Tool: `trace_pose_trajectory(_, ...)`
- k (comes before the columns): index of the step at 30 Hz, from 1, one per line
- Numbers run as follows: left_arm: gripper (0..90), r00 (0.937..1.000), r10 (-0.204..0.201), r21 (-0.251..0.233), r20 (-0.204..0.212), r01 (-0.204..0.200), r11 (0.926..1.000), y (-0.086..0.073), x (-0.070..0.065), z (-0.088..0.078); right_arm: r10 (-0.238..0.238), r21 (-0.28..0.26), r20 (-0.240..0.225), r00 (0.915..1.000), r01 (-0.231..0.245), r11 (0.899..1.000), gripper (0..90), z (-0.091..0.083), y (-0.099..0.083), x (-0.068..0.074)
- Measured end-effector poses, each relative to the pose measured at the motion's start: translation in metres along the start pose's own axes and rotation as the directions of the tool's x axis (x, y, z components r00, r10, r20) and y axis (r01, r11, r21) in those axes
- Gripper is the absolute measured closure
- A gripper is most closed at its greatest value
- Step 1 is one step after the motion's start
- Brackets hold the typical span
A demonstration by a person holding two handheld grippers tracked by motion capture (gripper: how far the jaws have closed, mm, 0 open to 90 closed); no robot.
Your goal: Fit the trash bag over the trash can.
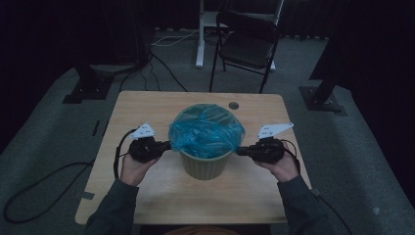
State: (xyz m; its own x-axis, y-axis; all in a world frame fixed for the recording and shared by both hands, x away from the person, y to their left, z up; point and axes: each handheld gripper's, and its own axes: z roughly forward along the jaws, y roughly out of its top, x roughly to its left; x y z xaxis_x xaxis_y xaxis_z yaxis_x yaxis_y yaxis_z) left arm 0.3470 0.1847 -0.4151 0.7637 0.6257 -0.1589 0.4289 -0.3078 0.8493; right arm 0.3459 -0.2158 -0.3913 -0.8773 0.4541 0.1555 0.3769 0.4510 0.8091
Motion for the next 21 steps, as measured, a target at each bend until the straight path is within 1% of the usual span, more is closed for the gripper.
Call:
trace_pose_trajectory(4,90.0,1.0,-0.002,0.011,0.008,0.002,0.9999,-0.003,0.0,0.003,-0.001,0.004,-0.003,1.0,0.001,1.0,90.0,0.004,0.0,0.0)
trace_pose_trajectory(6,90.0,1.0,0.004,0.032,0.002,-0.004,0.9995,-0.004,0.0,0.006,-0.001,0.009,-0.005,1.0,0.001,1.0,90.0,0.005,-0.002,0.0)
trace_pose_trajectory(11,90.0,1.0,-0.003,0.081,-0.004,0.003,0.9967,-0.013,0.0,0.014,0.006,0.025,0.001,1.0,-0.006,1.0,90.0,0.006,-0.008,-0.002)
trace_pose_trajectory(13,90.0,0.9999,-0.01,0.071,-0.009,0.01,0.9974,-0.014,0.001,0.013,0.01,0.026,0.005,0.9999,-0.011,1.0,89.8,0.005,-0.01,-0.003)
trace_pose_trajectory(17,87.7,0.9997,-0.013,0.032,-0.023,0.014,0.9994,-0.012,0.003,0.0,0.013,0.005,0.016,0.9998,-0.013,1.0,83.1,-0.004,-0.011,-0.003)
trace_pose_trajectory(18,86.9,0.9997,-0.013,0.032,-0.023,0.014,0.9994,-0.012,0.003,0.0,0.013,0.005,0.016,0.9998,-0.013,1.0,83.1,-0.004,-0.011,-0.003)
trace_pose_trajectory(19,86.9,0.9992,-0.013,0.007,-0.037,0.014,0.9999,-0.009,0.004,-0.009,0.012,-0.002,0.016,0.9998,-0.012,1.0,81.0,-0.006,-0.01,-0.004)
trace_pose_trajectory(20,84.0,0.9991,-0.015,-0.004,-0.04,0.015,0.9999,-0.008,0.005,-0.012,0.01,-0.017,0.027,0.9996,-0.009,1.0,77.3,-0.012,-0.009,-0.004)
trace_pose_trajectory(21,82.2,0.9988,-0.016,-0.016,-0.047,0.015,0.9997,-0.007,0.006,-0.016,0.008,-0.023,0.027,0.9996,-0.007,1.0,76.0,-0.015,-0.009,-0.004)
